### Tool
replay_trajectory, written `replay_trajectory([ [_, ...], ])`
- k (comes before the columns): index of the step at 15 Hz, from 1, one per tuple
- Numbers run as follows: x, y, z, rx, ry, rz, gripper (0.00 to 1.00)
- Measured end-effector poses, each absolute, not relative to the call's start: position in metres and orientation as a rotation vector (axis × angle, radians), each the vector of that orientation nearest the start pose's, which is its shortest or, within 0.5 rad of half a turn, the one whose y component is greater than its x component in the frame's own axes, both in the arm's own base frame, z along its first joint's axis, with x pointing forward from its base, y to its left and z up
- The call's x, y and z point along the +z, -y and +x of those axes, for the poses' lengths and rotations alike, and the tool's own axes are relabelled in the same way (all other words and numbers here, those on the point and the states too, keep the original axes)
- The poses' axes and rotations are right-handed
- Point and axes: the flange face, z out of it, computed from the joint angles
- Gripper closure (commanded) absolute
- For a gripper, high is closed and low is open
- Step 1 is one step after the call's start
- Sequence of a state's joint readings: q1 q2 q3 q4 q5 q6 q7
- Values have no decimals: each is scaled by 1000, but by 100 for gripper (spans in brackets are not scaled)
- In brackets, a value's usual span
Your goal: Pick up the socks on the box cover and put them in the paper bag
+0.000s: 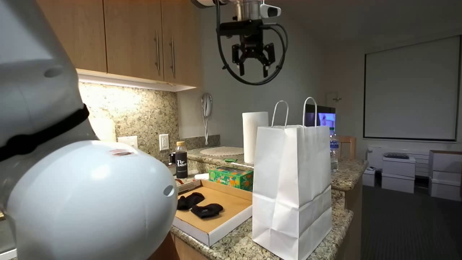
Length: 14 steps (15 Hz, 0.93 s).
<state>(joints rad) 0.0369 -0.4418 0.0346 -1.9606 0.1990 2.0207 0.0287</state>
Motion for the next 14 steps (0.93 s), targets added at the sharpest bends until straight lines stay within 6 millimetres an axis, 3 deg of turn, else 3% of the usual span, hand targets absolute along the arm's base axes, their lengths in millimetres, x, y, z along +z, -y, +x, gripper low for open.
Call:
replay_trajectory([
  [3, 709, -105, 430, -775, 191, -2866, 0],
  [8, 678, -186, 418, -741, 423, -2870, 0],
  [12, 619, -221, 430, -587, 517, -2943, 0],
  [14, 584, -233, 442, -513, 468, -2993, 0],
])
